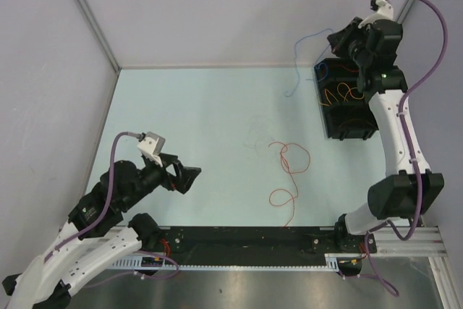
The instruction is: Untangle the cables
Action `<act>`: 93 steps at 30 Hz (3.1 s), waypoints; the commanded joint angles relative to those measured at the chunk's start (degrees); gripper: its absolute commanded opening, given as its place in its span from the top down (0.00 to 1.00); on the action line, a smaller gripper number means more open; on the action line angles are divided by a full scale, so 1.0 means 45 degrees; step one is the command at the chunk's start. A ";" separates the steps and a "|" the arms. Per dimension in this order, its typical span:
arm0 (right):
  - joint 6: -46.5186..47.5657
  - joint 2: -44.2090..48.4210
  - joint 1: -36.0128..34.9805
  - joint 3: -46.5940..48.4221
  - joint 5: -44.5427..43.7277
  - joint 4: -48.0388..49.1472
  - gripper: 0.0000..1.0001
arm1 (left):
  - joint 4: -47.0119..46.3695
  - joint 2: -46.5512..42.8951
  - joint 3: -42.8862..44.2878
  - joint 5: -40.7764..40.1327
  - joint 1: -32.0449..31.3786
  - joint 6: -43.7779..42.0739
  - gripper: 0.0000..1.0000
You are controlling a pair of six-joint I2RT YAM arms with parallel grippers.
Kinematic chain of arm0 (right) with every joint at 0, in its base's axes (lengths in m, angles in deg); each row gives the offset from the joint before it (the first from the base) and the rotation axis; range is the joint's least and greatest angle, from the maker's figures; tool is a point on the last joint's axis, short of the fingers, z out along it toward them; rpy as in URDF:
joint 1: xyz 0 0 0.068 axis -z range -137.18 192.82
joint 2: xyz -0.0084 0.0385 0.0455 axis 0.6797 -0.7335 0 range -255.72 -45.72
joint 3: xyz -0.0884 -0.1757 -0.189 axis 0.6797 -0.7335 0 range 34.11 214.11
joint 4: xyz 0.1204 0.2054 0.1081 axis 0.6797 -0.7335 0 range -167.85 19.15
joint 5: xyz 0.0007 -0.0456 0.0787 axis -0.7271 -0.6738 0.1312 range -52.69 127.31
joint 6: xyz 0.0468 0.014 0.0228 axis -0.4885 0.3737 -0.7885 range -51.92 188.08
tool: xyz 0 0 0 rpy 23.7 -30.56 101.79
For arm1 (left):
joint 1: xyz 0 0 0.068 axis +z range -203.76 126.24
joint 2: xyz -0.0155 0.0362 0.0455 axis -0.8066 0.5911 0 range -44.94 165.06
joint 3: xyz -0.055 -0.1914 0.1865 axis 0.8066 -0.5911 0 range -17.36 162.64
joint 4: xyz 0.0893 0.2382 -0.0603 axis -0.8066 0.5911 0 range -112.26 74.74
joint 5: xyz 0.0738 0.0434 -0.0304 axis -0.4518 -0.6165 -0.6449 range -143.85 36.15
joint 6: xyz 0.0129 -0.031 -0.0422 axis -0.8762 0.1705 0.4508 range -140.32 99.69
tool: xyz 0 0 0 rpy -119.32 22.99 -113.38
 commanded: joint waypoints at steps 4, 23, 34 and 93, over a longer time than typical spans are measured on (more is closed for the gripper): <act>-0.0535 -0.1995 0.2030 0.1700 0.0668 0.0438 1.00 | -0.0150 -0.0691 0.0035 -0.1243 0.0057 0.0410 0.02; 0.0013 -0.6271 0.4181 0.4689 0.1763 0.0828 1.00 | -0.0053 -0.0107 0.0035 -0.1556 0.0174 0.0391 0.03; -0.0455 -0.8128 0.4611 0.6621 0.2036 0.0692 1.00 | -0.0208 0.0166 0.0015 -0.1303 0.0682 0.0312 0.03; -0.3833 -1.1665 0.4768 0.6427 -0.0676 0.2431 1.00 | -0.0677 0.0616 -0.0122 0.0279 0.2459 -0.0059 0.05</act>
